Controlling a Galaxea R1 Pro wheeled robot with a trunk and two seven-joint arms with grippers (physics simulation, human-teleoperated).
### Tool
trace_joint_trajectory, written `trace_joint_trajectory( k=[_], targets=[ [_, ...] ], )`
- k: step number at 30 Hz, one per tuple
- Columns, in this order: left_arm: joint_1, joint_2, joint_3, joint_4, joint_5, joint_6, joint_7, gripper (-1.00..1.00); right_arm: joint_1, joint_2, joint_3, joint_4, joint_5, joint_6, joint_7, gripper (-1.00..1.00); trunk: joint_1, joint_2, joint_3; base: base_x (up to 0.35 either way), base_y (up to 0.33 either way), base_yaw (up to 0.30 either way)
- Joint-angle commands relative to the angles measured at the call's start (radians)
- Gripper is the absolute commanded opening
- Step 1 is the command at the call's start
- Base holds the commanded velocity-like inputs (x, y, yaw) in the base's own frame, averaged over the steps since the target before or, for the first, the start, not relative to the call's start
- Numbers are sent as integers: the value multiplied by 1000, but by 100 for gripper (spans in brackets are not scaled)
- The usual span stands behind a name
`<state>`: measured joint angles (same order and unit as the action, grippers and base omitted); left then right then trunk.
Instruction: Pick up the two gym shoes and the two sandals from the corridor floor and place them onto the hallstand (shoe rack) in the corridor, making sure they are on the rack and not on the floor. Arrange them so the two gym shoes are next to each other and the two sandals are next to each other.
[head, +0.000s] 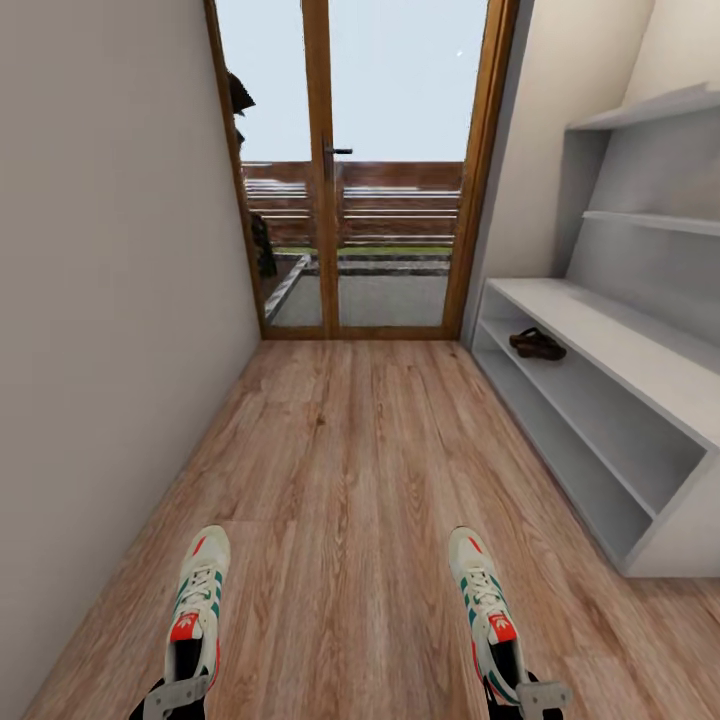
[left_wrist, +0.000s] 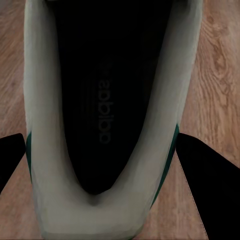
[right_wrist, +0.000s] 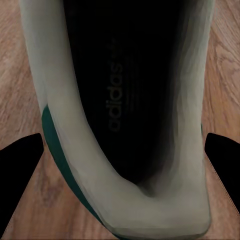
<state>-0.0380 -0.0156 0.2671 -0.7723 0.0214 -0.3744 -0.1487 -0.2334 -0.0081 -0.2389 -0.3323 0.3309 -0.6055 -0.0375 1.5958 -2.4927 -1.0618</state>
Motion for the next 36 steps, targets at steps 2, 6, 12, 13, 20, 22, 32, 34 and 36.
trace_joint_trajectory(
  k=[2,6,12,13,20,22,32,34,36],
  targets=[
    [0,-1,6,0,4,-1,-11,-100,0,1,-5,1,11,-3,-4,-100,0,0,-1,339,0,0],
    [0,-1,6,0,4,-1,-11,-100,-1,2,-5,1,10,-3,-4,-100,0,0,-1,339,0,0],
    [0,-1,6,0,3,-1,-11,-100,-1,2,-5,1,10,-3,-4,-100,0,0,-1,339,0,0],
    [0,-1,6,-1,3,-1,-11,-100,-1,2,-5,1,10,-3,-4,-100,0,0,-1,339,0,0],
    [0,-1,6,-1,2,-1,-11,-100,-1,2,-5,1,11,-3,-4,-100,0,0,-1,339,0,0],
    [0,-1,6,-1,2,-1,-11,-100,0,3,-4,1,11,-3,-4,-100,0,0,-1,339,0,0],
    [0,-1,6,0,2,-1,-11,-100,0,3,-5,1,11,-3,-4,-100,0,0,-1,339,0,-1],
    [0,-1,6,-1,3,-1,-11,-100,0,3,-4,1,11,-3,-4,-100,0,0,-1,339,0,-31],
    [0,-1,6,-1,3,-1,-11,-100,0,3,-4,1,11,-3,-4,-100,0,0,-1,339,0,-72]
  ],
)
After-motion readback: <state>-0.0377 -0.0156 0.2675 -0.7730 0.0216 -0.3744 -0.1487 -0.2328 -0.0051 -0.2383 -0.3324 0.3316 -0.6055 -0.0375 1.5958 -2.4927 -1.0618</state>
